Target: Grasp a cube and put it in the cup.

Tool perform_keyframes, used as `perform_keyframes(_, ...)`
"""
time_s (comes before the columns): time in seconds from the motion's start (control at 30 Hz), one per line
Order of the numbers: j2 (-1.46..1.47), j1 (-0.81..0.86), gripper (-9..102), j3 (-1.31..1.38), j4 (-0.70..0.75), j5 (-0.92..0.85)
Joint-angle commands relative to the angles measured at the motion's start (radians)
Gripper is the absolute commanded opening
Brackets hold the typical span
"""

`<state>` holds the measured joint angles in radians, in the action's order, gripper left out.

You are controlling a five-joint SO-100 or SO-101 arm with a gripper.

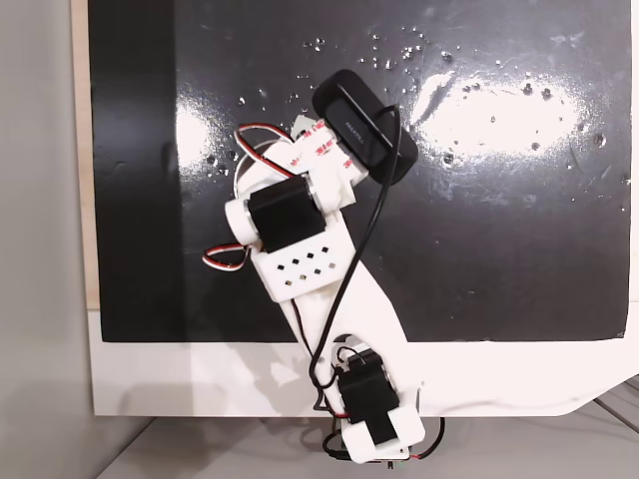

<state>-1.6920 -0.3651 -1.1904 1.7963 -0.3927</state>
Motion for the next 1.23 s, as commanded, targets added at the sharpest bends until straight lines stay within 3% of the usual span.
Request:
perform_keyframes(0.0, -0.008, -0.011, 7, 0.006, 0.005, -0.011)
perform_keyframes(0.27, -0.032, 0.005, 25, 0.002, 0.005, -0.009)
perform_keyframes(1.2, -0.072, -0.014, 24, -0.051, 0.006, -0.012)
